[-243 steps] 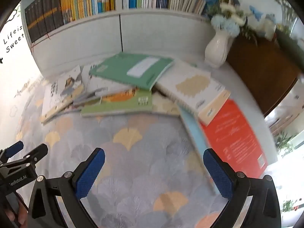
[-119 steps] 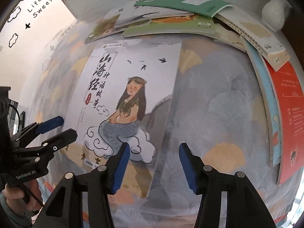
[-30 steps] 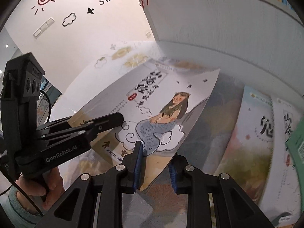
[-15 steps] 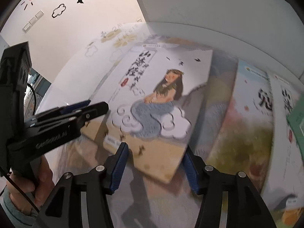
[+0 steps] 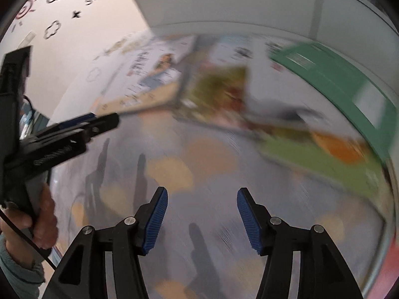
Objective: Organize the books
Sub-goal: 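Lower the white book onto the pile and open the left tool, then move the right tool to the face-down red book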
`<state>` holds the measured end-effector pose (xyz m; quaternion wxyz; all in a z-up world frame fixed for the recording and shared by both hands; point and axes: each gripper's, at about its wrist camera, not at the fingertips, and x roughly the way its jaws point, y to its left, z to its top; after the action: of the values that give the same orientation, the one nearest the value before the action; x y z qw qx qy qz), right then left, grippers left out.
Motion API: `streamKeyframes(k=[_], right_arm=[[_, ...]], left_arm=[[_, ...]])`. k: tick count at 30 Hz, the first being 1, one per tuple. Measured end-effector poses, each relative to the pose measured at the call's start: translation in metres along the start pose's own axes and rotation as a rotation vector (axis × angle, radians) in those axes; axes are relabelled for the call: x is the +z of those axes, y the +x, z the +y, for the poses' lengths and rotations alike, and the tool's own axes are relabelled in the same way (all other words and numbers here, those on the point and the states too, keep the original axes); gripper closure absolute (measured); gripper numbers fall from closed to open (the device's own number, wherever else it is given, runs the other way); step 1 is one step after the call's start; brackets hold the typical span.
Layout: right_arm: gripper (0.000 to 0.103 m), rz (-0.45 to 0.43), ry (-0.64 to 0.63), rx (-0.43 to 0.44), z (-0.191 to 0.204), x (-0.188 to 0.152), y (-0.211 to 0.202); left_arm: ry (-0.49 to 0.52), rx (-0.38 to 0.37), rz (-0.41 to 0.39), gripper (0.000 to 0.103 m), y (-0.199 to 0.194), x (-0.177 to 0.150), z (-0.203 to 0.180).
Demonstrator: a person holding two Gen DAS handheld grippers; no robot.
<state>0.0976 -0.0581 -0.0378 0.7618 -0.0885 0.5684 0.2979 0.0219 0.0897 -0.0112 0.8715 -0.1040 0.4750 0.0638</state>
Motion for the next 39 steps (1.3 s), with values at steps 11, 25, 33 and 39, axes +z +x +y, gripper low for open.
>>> streamKeyframes(k=[11,25,33,39], right_arm=[[0.047,-0.070,0.277,-0.064,-0.077,-0.091,-0.068],[0.033,-0.197,0.474,-0.151,-0.141,-0.168,-0.147],[0.033,-0.206,0.567,-0.206,-0.227,-0.216,-0.178],[0.041,-0.217,0.661,-0.228,-0.316,-0.247,-0.197]], left_arm=[[0.236,-0.108,-0.029,0.041,-0.042,-0.032,-0.105],[0.430,-0.192,-0.029,0.041,-0.068,-0.072,-0.226],[0.353,-0.334,0.085,0.041,-0.046,-0.096,-0.294],[0.297,-0.396,0.151,0.041,-0.014,-0.107,-0.356]])
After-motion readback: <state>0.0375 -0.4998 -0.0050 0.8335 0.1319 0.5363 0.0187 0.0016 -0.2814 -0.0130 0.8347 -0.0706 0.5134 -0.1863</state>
